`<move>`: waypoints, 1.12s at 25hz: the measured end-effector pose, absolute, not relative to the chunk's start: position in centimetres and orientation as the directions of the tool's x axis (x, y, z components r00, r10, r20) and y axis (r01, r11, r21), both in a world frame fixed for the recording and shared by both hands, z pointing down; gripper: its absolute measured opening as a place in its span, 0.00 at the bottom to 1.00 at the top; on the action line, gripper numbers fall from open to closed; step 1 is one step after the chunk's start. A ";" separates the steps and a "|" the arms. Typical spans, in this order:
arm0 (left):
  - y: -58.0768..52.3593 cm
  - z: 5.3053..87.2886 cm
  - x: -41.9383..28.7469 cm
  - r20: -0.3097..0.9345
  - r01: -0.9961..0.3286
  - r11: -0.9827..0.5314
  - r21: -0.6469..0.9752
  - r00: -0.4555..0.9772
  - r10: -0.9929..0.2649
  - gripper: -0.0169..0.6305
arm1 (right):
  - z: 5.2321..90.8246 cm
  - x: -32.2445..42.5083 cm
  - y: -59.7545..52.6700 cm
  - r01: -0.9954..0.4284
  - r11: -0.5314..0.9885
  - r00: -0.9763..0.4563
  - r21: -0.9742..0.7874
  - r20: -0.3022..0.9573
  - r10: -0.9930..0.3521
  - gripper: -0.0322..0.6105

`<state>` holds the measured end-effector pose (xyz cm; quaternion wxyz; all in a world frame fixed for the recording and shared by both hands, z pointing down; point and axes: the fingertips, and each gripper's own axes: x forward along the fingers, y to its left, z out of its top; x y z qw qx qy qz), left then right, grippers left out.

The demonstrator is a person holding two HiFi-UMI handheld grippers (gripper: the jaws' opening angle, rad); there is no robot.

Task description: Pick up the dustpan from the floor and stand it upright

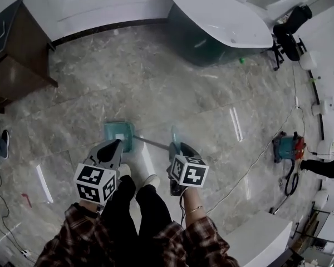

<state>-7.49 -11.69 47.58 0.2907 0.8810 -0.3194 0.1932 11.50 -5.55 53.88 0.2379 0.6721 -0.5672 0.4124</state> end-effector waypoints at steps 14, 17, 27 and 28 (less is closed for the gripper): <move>-11.8 42.9 -16.9 0.470 -0.761 -0.450 0.467 0.644 -0.603 0.04 | 52.7 1.2 -9.2 -0.981 -0.070 -0.122 -0.184 0.847 -0.518 0.26; -11.9 42.6 -17.7 0.470 -0.777 -0.423 0.466 0.623 -0.625 0.04 | 51.8 1.6 -9.1 -0.983 -0.070 -0.114 -0.170 0.859 -0.499 0.26; -11.6 41.5 -17.8 0.464 -0.792 -0.380 0.478 0.596 -0.655 0.04 | 49.5 2.0 -9.5 -0.979 -0.023 -0.156 -0.203 0.817 -0.556 0.26; -11.5 41.1 -17.6 0.462 -0.790 -0.385 0.478 0.599 -0.655 0.04 | 49.0 1.7 -9.7 -0.976 -0.013 -0.174 -0.219 0.808 -0.562 0.26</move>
